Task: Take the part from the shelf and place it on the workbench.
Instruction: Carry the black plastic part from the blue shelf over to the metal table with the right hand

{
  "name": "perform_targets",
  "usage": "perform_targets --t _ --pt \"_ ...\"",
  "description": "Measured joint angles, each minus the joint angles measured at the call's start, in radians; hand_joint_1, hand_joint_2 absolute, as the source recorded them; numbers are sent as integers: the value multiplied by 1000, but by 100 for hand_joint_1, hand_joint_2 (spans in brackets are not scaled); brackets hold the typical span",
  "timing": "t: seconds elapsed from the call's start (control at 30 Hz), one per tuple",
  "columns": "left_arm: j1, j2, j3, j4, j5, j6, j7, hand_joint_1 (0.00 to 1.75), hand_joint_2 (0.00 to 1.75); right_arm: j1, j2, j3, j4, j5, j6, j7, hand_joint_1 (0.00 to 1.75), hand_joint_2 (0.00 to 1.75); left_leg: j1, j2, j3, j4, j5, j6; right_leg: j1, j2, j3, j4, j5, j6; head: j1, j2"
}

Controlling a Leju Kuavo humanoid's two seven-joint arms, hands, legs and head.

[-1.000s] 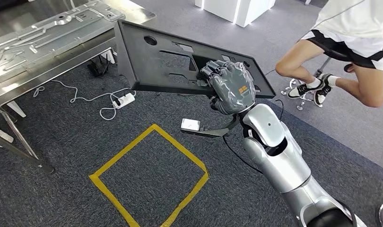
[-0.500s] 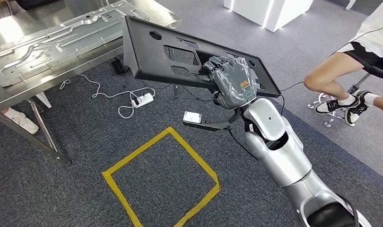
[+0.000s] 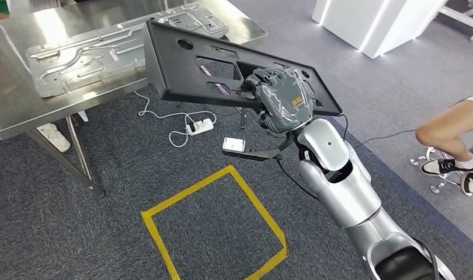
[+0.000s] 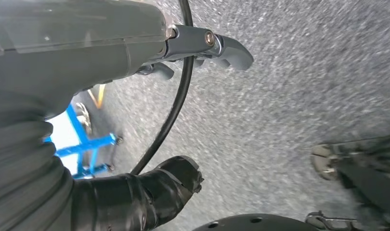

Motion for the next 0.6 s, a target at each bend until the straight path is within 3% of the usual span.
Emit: perform_targets --t 0.03,0.07,0.1,0.17,0.2,0.23,0.3,0.37,0.43,0.5,0.53,0.57,0.6 --pt "0 0 0 0 0 0 0 0 175 1 0 0 2 0 0 0 175 175 -2 -13 13 0 -10 0 2 1 -21 -6 -13 -2 0 0" --pt "2 0 0 0 0 0 0 0 175 1 0 0 3 0 1 0 175 175 -3 -25 28 0 -20 0 4 4 -28 -40 1 -6 0 0" --pt "4 0 0 0 0 0 0 0 175 1 0 0 4 1 1 1 175 175 -5 -36 43 0 -31 -1 8 13 -25 -98 48 -11 0 0" --pt "8 -3 1 2 0 -1 0 0 175 0 0 0 9 3 4 1 175 175 -6 -58 63 1 -51 -5 16 47 -14 -211 177 -26 0 0" --pt "8 -4 1 3 0 -1 0 0 175 -1 0 1 11 4 5 1 175 175 -4 -67 66 0 -59 -9 20 57 -9 -243 222 -33 1 0" --pt "8 -5 1 3 -1 -2 0 0 175 -2 0 1 13 5 7 1 175 175 -3 -75 66 2 -61 -15 24 61 -5 -257 241 -40 1 0" --pt "6 -4 1 3 -1 -2 0 0 175 -7 3 1 15 7 8 1 175 175 -3 -74 65 12 -58 -25 24 42 17 -272 233 -54 2 0" --pt "6 -3 1 3 -1 -2 -1 0 175 -12 5 1 16 7 8 2 175 175 -6 -34 39 70 -49 -34 19 24 48 -292 225 -65 1 0" --pt "3 -2 1 3 -1 -1 -1 0 175 -14 6 1 17 8 9 2 175 175 -2 13 -32 179 -73 -45 16 7 76 -302 209 -69 -1 0" --pt "2 -2 1 3 -1 -1 -1 0 175 -14 6 1 19 8 9 1 175 175 8 29 -102 257 -121 -57 13 -11 103 -303 186 -66 -1 0" --pt "2 -2 1 3 -1 -1 -1 0 175 -13 6 1 20 8 9 1 175 175 13 33 -120 258 -130 -63 11 -20 119 -303 173 -63 -1 0" --pt "4 -2 1 3 -1 -1 0 0 175 -13 7 1 21 9 9 1 175 175 16 37 -122 227 -116 -67 8 -29 136 -303 159 -59 -1 0" --pt "6 -2 1 3 -1 -1 0 0 175 -13 7 2 21 10 10 1 175 175 19 46 -112 171 -76 -70 6 -38 155 -303 145 -54 -1 0"
